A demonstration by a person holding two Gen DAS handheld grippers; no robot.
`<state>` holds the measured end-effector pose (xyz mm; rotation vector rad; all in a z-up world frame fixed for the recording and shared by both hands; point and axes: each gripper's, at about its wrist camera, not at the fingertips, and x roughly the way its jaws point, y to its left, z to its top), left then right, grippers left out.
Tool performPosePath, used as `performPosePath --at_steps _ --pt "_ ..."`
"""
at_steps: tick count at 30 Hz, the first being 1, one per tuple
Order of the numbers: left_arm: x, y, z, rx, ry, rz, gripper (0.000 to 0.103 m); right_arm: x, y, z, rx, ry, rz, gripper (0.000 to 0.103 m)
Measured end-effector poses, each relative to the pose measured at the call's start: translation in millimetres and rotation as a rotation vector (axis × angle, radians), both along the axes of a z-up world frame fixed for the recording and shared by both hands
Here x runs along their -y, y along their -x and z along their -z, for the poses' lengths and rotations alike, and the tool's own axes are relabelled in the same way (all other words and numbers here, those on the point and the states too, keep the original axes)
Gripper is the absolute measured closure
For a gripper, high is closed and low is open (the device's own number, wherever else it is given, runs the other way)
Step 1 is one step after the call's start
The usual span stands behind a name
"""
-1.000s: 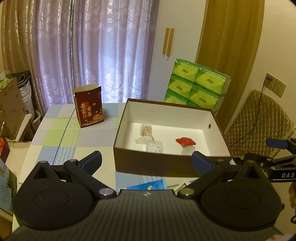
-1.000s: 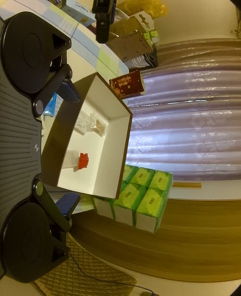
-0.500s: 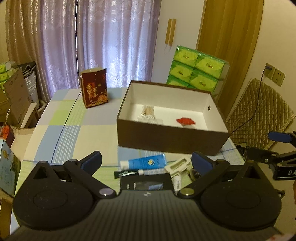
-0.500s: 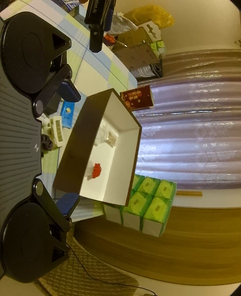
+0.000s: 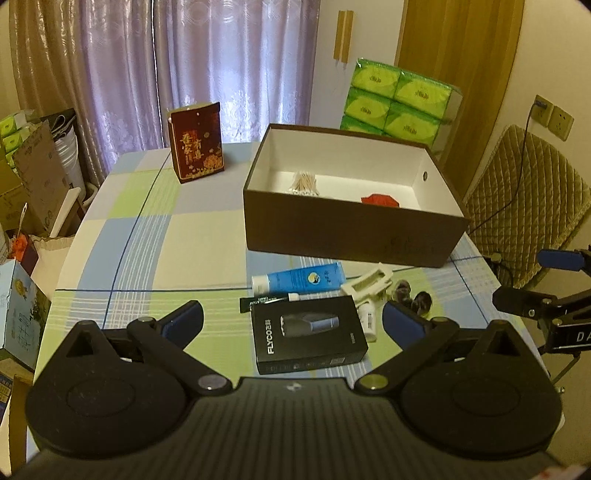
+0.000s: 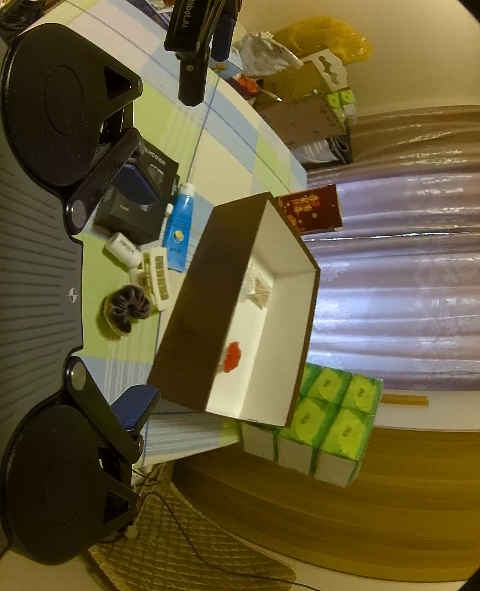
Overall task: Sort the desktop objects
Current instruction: 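Withdraw both tools from the box toward the items on the table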
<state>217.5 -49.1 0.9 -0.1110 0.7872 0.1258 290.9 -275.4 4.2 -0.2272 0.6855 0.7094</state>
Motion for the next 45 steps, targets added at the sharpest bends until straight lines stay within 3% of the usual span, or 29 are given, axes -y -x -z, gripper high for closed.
performPosePath --at_steps 22,38,45 --pt "-28 -22 37 -0.145 0.014 0.074 0.002 -16 2 28 -0.137 0.068 0.127 0.002" --pt "-44 -36 53 -0.154 0.017 0.130 0.002 -23 -9 49 -0.199 0.090 0.183 0.002" --pt "-44 -43 70 -0.168 0.010 0.199 0.002 -15 -13 70 -0.263 0.106 0.228 0.002"
